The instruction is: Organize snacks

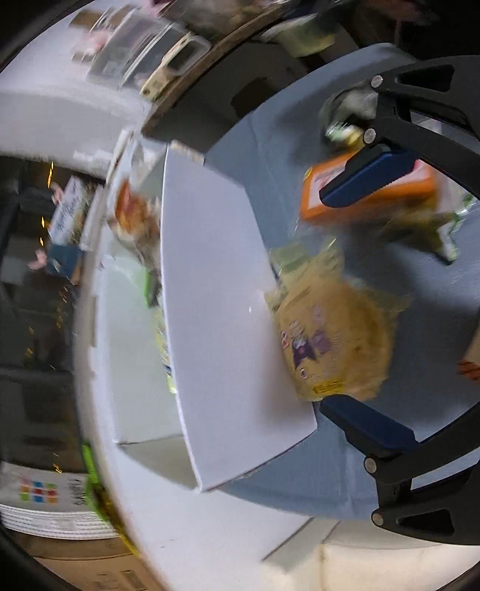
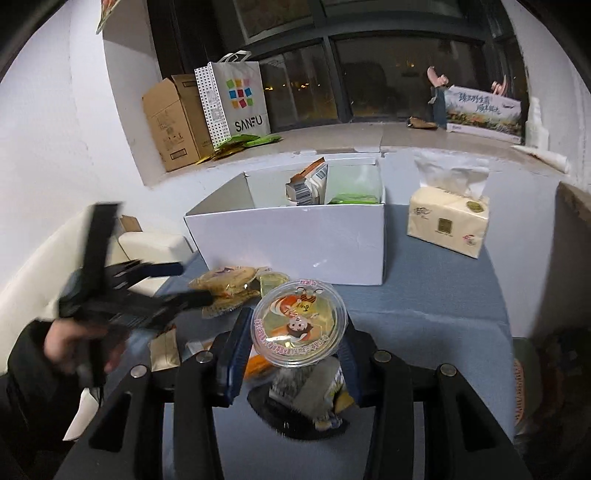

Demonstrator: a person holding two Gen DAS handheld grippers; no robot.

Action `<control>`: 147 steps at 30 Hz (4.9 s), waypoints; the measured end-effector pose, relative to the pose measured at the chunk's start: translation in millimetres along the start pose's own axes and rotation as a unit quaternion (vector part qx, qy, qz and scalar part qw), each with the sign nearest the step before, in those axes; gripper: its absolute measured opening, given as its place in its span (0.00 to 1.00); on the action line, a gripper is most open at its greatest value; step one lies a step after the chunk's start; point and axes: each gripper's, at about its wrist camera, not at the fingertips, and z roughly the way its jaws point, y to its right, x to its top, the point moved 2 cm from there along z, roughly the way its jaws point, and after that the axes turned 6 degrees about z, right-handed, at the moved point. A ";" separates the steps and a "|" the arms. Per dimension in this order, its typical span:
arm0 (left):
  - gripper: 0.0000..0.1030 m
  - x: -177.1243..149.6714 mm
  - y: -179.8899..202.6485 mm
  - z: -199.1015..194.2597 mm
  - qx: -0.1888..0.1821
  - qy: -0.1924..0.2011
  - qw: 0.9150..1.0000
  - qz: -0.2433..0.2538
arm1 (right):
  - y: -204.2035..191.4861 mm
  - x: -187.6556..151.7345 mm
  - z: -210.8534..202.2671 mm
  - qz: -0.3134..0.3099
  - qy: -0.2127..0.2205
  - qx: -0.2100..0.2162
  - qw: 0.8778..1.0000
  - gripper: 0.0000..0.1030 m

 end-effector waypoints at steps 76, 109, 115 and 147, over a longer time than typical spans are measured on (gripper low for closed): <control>1.00 30.2 11.8 -175.2 -0.004 0.186 0.980 0.068 | -46.6 128.5 -35.6 -0.120 0.046 0.011 0.992 1.00; 0.62 -115.9 -4.3 -53.2 -0.031 -0.023 0.994 0.098 | -36.9 -30.7 -55.8 -0.057 0.008 0.013 0.998 1.00; 0.61 -114.7 -3.0 -93.4 -0.027 0.033 0.996 0.073 | -48.9 -33.3 -42.2 -0.075 -0.009 0.020 0.997 1.00; 0.61 -124.0 -34.5 -160.1 -0.043 0.122 0.992 0.000 | -124.2 17.8 245.1 -0.203 -0.300 0.051 0.931 0.76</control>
